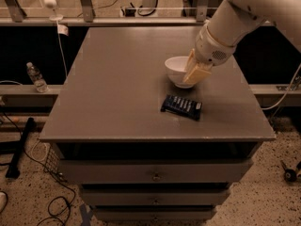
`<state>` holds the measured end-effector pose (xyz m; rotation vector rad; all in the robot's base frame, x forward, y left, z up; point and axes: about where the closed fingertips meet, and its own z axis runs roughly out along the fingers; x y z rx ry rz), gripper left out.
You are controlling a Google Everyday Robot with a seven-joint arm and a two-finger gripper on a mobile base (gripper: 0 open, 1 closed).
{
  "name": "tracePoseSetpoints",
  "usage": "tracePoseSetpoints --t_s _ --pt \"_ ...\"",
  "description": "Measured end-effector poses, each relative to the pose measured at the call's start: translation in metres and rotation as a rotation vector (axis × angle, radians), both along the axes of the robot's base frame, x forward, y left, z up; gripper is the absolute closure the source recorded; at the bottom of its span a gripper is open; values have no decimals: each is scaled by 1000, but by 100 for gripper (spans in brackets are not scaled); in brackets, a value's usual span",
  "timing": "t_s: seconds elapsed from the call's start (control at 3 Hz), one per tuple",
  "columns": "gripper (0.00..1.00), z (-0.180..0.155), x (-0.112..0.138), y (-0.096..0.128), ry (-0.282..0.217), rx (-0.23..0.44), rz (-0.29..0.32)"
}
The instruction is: Move white bowl near rxbar blueberry
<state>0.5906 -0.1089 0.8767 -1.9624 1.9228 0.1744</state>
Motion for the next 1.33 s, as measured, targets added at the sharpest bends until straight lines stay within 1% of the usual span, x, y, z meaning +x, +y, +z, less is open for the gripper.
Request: tracePoseSetpoints --t_s 0.67,1.0,1.33 --pt "100 -16 -22 -17 40 11 -48" --pt "82 -22 -25 -19 64 20 -48" --pt "58 -24 -26 -18 68 22 -46"
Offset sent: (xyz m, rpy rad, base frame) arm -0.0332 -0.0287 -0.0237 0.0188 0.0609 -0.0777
